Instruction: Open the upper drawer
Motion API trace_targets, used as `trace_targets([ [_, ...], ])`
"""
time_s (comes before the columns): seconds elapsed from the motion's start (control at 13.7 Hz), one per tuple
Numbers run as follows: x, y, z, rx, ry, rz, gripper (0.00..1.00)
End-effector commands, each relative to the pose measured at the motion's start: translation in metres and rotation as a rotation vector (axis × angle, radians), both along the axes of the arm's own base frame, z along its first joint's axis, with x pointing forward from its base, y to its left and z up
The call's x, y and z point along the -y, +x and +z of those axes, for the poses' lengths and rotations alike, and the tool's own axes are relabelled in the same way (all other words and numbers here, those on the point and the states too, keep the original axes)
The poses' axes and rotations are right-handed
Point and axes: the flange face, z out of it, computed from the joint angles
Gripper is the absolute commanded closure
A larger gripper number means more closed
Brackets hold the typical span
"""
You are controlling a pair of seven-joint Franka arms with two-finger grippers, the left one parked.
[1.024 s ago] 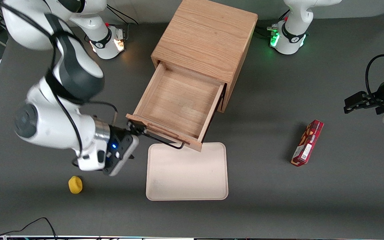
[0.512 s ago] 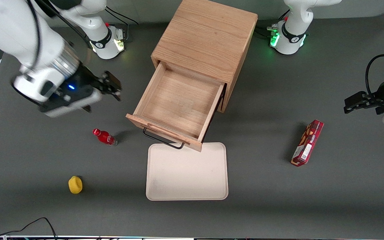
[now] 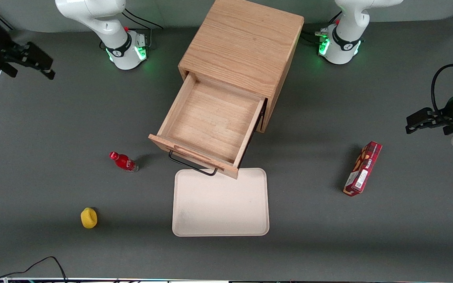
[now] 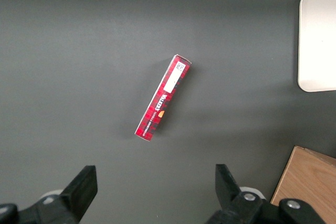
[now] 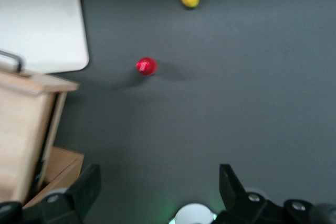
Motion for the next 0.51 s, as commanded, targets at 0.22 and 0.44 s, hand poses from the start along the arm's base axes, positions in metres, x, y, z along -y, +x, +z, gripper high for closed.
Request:
trace_targets([
  [0.22,0.01,-0.032,-0.061,0.046,0.063,0.002,0.0],
  [0.44,0.014,-0.015,-0.048,-0.005,0.063,0.001,0.0],
])
